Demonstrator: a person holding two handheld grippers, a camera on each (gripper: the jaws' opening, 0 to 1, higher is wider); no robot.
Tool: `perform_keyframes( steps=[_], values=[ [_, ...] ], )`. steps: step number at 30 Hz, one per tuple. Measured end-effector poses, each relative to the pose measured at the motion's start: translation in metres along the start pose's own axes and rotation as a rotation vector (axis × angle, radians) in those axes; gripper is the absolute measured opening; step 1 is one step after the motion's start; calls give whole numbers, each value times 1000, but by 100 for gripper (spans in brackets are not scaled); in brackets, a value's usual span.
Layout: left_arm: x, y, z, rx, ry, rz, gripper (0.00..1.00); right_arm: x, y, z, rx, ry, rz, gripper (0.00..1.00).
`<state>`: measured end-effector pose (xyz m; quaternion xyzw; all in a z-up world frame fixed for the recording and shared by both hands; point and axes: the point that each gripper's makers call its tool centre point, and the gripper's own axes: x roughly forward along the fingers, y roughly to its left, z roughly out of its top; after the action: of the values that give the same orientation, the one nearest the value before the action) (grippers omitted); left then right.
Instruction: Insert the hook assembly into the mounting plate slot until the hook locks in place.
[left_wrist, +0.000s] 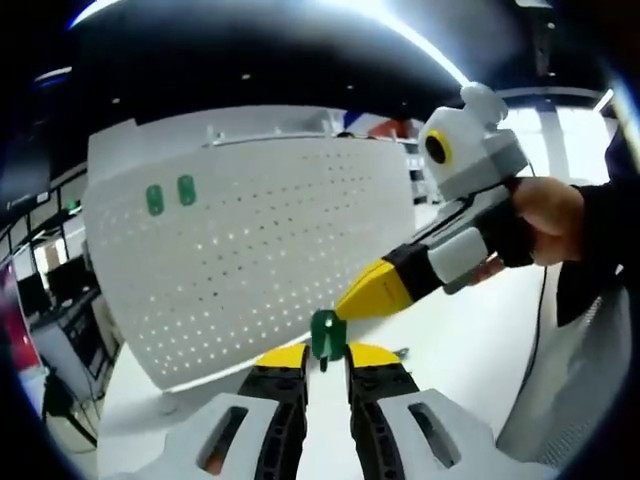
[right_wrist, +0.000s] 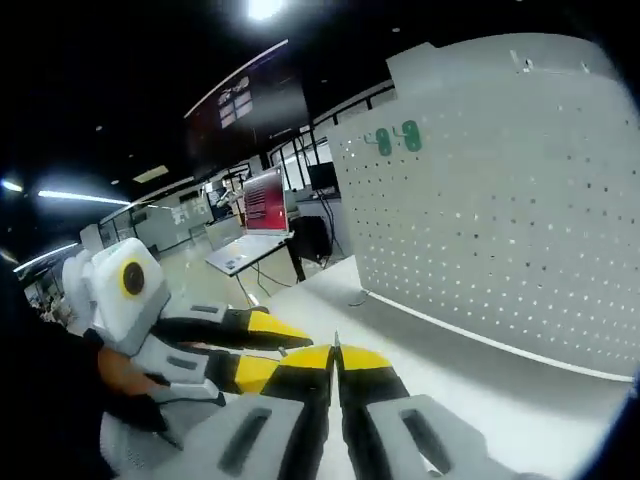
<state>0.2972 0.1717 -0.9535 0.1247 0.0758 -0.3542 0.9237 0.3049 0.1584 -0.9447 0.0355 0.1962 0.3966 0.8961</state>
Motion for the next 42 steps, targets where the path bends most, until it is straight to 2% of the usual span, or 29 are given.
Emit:
perform_keyframes(
  steps=[14,25,35,42],
  values=[
    [2,-2,-4,62,20,-7,5,1,11,-3,10,17,41,0],
    [4,-3,-6,53,29,-17,3,0,9,-6,21,23,43,0],
    [1,5,-6,36,27,20,3,3,17,-2,-106,18,46,1],
    [0,6,-7,6,23,23,3,-1,12,2,-111,2,28,5]
  ],
)
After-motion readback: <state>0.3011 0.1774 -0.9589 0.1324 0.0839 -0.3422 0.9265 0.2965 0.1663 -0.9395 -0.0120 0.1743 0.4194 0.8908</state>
